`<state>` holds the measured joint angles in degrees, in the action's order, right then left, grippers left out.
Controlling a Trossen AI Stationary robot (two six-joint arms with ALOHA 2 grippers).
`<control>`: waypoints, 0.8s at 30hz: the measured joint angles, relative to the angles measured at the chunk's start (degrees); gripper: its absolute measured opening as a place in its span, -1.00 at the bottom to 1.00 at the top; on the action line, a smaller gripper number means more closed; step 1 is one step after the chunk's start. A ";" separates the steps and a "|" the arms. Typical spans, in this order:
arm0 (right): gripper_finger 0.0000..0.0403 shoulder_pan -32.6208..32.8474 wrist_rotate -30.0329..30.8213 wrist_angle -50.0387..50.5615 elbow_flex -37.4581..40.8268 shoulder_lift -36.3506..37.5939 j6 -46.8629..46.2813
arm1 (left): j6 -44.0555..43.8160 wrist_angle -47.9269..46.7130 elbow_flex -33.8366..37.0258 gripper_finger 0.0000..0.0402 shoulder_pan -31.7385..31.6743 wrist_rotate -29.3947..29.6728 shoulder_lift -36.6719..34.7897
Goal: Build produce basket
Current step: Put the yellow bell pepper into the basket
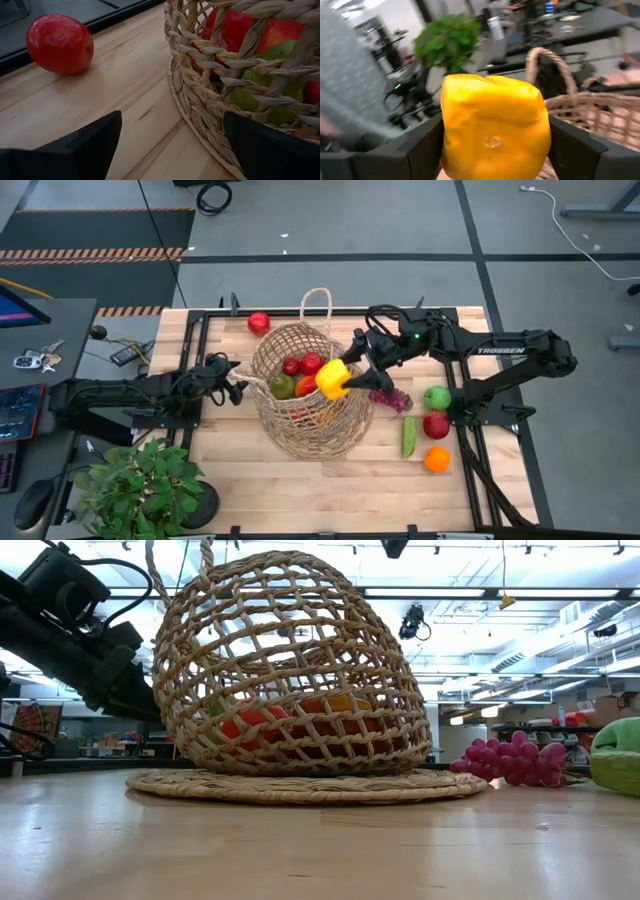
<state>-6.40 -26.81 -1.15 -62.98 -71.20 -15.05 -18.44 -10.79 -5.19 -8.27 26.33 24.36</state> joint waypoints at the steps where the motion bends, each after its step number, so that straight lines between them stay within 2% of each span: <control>1: 0.54 0.30 2.11 -0.42 0.00 0.00 -0.12 | -0.01 0.00 0.00 0.78 -0.01 -0.01 -0.01; 6: 0.54 1.29 13.40 0.76 -0.02 -0.42 2.13 | 0.00 0.00 0.00 0.78 0.00 0.00 -0.02; 13: 0.54 2.45 20.37 3.60 -2.42 -6.41 3.53 | -0.01 0.00 0.00 0.78 -0.01 -0.01 -0.02; 18: 0.54 4.25 26.08 13.84 -13.53 -16.31 7.01 | -0.02 0.00 0.00 0.78 -0.01 -0.02 0.00; 24: 0.54 4.49 27.82 25.73 -30.55 -28.48 9.56 | 0.00 0.01 0.00 0.78 -0.02 0.00 -0.02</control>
<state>-1.91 1.01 24.57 -93.53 -99.68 -5.49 -18.44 -10.77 -5.19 -8.29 26.33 24.34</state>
